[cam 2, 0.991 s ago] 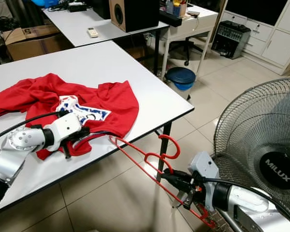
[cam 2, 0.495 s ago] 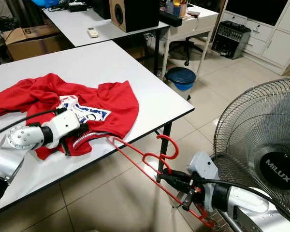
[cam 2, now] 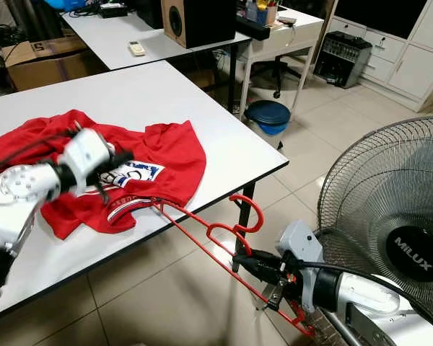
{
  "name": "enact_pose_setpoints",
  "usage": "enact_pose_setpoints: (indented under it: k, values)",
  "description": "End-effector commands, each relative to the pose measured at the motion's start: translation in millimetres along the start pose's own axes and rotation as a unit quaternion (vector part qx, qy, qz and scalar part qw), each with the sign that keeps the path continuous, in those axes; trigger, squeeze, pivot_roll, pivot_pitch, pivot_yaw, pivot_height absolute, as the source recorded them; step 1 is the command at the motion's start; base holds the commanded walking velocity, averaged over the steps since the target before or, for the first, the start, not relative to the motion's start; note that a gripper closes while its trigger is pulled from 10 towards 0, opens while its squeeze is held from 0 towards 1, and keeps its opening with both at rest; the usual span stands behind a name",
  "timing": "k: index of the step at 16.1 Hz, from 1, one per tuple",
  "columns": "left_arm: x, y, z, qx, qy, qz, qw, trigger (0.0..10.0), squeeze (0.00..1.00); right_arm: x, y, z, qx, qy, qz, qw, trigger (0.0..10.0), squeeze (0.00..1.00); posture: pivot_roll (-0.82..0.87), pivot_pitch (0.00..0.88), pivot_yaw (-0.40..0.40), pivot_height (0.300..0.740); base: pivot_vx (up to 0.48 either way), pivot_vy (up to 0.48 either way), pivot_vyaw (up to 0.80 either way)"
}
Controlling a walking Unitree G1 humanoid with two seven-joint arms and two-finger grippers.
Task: Hang hanger
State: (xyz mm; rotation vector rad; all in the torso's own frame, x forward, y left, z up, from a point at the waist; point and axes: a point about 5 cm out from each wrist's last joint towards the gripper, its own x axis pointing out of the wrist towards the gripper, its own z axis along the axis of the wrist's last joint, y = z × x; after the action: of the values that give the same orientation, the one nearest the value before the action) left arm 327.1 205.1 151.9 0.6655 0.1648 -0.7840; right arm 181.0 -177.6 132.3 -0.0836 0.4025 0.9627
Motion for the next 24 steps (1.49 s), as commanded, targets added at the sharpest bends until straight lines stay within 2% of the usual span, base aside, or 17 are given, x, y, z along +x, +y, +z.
enact_pose_setpoints:
  k: [1, 2, 6, 7, 8, 9, 11, 16, 17, 18, 19, 20, 24]
  values:
    - [-0.6, -7.9, -6.5, 0.016, 0.021, -0.031, 0.999, 10.0, 0.0, -0.6, -0.2, 6.9, -0.009, -0.008, -0.004, 1.0, 10.0, 0.0, -0.2, 0.0, 0.023, 0.74, 0.0, 0.0, 0.0]
    - [-1.0, -10.0, -8.7, 0.014, 0.019, -0.036, 0.999, 10.0, 1.0, -0.3, -0.2, 6.8, -0.008, -0.007, -0.005, 1.0, 10.0, 0.0, -0.2, 0.0, 0.023, 0.74, 0.0, 0.0, 0.0]
    - [-2.6, -17.2, -13.2, 0.009, 0.018, -0.059, 0.998, 10.0, 1.0, 1.4, 1.3, 8.1, -0.006, -0.006, -0.006, 1.0, 10.0, 0.0, -0.2, 0.0, 0.023, 0.74, 0.0, 0.0, 0.0]
    - [-2.7, -16.4, -16.8, 0.004, 0.027, -0.052, 0.998, 10.0, 0.09, 0.8, 0.9, 8.6, -0.006, -0.005, -0.006, 1.0, 10.0, 0.0, -0.2, 0.0, 0.023, 0.74, 0.0, 0.0, 0.0]
    - [-2.6, -16.1, -18.3, 0.002, 0.029, -0.05, 0.998, 10.0, 0.09, 0.4, 0.6, 8.7, -0.006, -0.005, -0.006, 1.0, 10.0, 0.0, -0.2, 0.0, 0.023, 0.74, 0.0, 0.0, 0.0]
    - [-2.3, -16.7, -20.5, 0.003, 0.033, -0.052, 0.998, 10.0, 0.0, 0.0, 0.2, 9.0, -0.006, -0.006, -0.006, 1.0, 10.0, 0.0, -0.2, 0.0, 0.024, 0.74, 0.0, 0.0, 0.0]
    - [-0.5, -19.2, -24.2, -0.007, 0.04, -0.064, 0.997, 10.0, 0.0, -0.4, -0.3, 9.1, -0.006, -0.006, -0.007, 1.0, 10.0, 0.0, -0.2, 0.0, 0.03, 0.74, 0.0, 0.0, 0.0]
    - [0.4, -12.5, -32.8, -0.011, 0.071, -0.043, 0.996, 10.0, 0.0, -0.1, 1.3, 9.6, -0.005, -0.005, -0.01, 1.0, 10.0, 0.0, -0.21, 0.0, 0.036, 0.74, 0.0, 0.0, 0.0]
    - [0.7, -13.0, -33.2, -0.01, 0.072, -0.047, 0.996, 8.5, 0.0, -0.1, 1.5, 9.9, -0.005, -0.006, -0.011, 1.0, 10.0, 0.0, -0.21, 0.0, 0.038, 0.74, 0.0, 0.0, 0.0]
    - [1.0, -13.4, -33.4, -0.01, 0.073, -0.049, 0.996, 4.5, 0.0, -0.1, 1.6, 10.1, -0.005, -0.006, -0.011, 1.0, 10.0, 0.0, -0.21, 0.0, 0.039, 0.74, 0.0, 0.0, 0.0]
    - [1.6, -13.7, -33.8, -0.01, 0.073, -0.052, 0.996, 1.8, 0.0, -0.2, 2.2, 11.1, -0.006, -0.007, -0.012, 1.0, 10.0, 0.0, -0.21, 0.0, 0.039, 0.74, 0.0, 0.0, 0.0]
    - [2.1, -13.7, -34.0, -0.009, 0.073, -0.052, 0.996, 0.0, 0.0, -0.2, 2.6, 11.5, -0.007, -0.007, -0.013, 1.0, 10.0, 0.0, -0.21, 0.0, 0.04, 0.74, 0.0, 0.0, 0.0]
    - [2.7, -13.3, -35.0, -0.009, 0.077, -0.053, 0.996, 0.0, 0.0, 0.7, 4.2, 13.7, -0.009, -0.009, -0.012, 1.0, 10.0, 0.0, -0.21, 0.0, 0.04, 0.74, 0.0, 0.0, 0.0]
